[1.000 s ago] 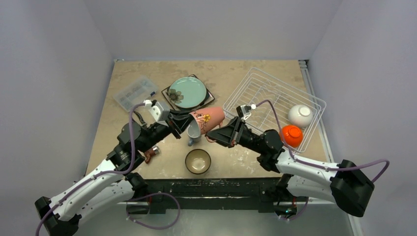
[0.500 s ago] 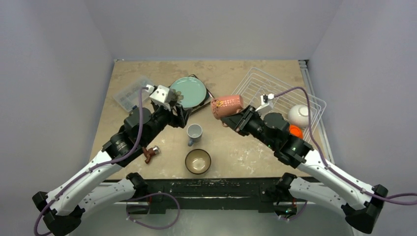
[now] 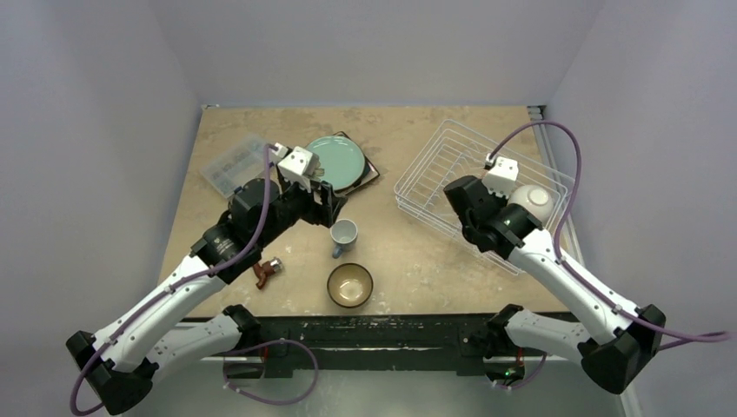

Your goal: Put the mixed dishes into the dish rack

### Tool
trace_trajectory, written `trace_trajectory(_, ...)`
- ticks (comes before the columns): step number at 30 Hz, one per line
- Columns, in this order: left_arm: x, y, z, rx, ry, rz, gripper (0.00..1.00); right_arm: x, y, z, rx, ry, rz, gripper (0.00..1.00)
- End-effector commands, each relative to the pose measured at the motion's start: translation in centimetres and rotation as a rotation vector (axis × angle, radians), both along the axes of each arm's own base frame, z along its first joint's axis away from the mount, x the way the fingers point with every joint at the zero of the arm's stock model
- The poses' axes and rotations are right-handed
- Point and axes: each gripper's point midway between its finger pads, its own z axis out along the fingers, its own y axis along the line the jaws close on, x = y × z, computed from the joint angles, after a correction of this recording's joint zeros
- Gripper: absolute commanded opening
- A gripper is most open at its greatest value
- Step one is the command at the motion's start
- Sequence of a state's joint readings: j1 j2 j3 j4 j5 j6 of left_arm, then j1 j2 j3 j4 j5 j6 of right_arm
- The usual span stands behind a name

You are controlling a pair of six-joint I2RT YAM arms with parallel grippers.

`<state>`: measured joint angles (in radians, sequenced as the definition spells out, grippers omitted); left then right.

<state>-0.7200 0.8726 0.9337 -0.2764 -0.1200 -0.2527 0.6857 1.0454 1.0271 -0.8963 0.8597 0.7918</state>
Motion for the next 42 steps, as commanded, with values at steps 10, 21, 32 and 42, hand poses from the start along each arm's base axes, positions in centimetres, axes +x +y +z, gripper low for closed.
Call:
trace_trajectory(10,-1.2,-2.6,2.5,-0.06,0.003,-0.162,0.73,9.3,-6.2,-1.0,-0.109,-0.094,-0.137,0.0)
trace_trajectory(21,-1.6,-2.6,3.2,-0.091,0.008,-0.189,0.74,13.7,-8.0,-3.4,-0.006,-0.114,-0.149,0.0)
trace_trajectory(32,-1.4,-2.5,3.4,-0.128,0.031,-0.194,0.73,15.1,-9.4,-5.7,0.02,-0.076,-0.14,0.0)
trace_trajectory(42,-1.1,-2.7,2.9,-0.125,0.048,-0.193,0.73,15.3,-10.6,-8.4,0.012,-0.023,-0.156,0.0)
